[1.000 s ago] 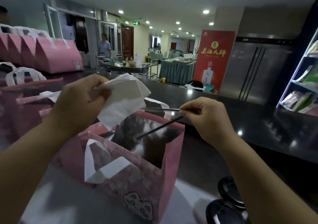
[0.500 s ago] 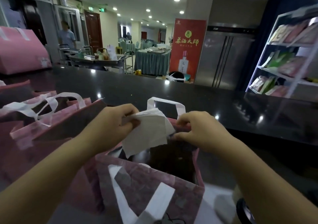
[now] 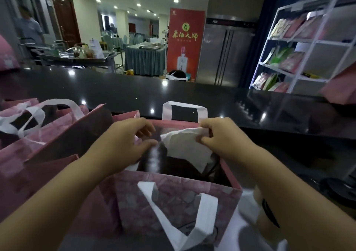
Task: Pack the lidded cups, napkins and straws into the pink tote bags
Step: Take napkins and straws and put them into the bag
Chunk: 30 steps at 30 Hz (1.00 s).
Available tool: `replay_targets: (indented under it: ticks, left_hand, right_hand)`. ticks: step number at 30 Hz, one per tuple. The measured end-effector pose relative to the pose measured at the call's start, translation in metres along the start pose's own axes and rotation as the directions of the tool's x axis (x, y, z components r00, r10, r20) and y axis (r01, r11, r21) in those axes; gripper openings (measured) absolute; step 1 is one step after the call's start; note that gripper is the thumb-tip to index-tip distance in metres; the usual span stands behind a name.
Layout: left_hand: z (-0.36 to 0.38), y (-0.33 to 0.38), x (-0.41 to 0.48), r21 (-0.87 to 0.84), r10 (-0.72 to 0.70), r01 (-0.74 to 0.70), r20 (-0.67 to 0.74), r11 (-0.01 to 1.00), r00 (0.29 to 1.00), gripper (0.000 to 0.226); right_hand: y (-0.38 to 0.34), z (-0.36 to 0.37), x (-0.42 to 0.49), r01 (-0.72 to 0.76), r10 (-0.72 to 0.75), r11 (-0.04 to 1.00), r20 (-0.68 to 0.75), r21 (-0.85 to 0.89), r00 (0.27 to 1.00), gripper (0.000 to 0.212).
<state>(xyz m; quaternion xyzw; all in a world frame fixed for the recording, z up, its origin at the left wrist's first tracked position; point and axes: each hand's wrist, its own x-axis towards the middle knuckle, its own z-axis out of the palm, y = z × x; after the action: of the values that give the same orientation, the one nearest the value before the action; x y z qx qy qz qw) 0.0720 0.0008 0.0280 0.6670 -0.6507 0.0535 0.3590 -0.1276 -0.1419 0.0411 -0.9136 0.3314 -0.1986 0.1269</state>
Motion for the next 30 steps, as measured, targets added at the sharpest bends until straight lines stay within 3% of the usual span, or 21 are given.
replay_targets:
  ticks: [1,4,8,11,15,17,21,25,30]
  left_hand:
    - [-0.001,-0.001,-0.002,0.007,0.008,-0.008,-0.002,1.0,1.0,0.021]
    - [-0.005,-0.003,-0.006,0.005,0.026,-0.026,-0.004,1.0,1.0,0.024]
    - [-0.007,-0.006,-0.014,0.026,-0.012,0.012,0.009,1.0,1.0,0.036]
    - [-0.005,-0.006,-0.023,0.11,-0.114,0.106,0.076,0.988,0.991,0.056]
    - [0.0,0.001,-0.03,0.456,-0.3,0.192,0.177,0.869,0.937,0.081]
    - [0.002,0.004,-0.032,0.492,-0.3,0.174,0.189,0.853,0.935,0.089]
    - [0.004,0.014,-0.038,0.462,-0.227,0.113,0.199,0.88,0.953,0.084]
    - [0.01,0.024,-0.04,0.423,-0.226,0.111,0.233,0.899,0.946,0.088]
    - [0.011,0.031,-0.039,0.09,-0.215,0.197,0.277,0.976,0.937,0.08]
  right_hand:
    - [-0.003,0.0,-0.001,-0.018,0.018,1.0,0.015,-0.025,1.0,0.011]
    - [-0.011,0.0,-0.008,-0.066,0.067,0.997,0.024,-0.026,0.997,0.023]
    - [-0.008,-0.002,-0.033,-0.049,0.055,0.998,-0.14,0.043,0.989,0.024]
    - [0.0,-0.003,-0.057,-0.05,0.059,0.997,-0.183,0.05,0.981,0.035]
    - [0.006,-0.005,-0.083,-0.135,0.137,0.989,-0.033,0.066,0.99,0.077]
    - [0.006,-0.007,-0.091,-0.174,0.172,0.985,0.077,0.019,0.982,0.087]
    - [0.006,-0.005,-0.102,-0.203,0.196,0.979,0.217,0.01,0.956,0.064]
    - [0.006,-0.003,-0.106,-0.215,0.206,0.977,0.232,0.01,0.951,0.053]
    - [0.015,-0.006,-0.104,-0.228,0.219,0.973,0.155,0.041,0.963,0.03]
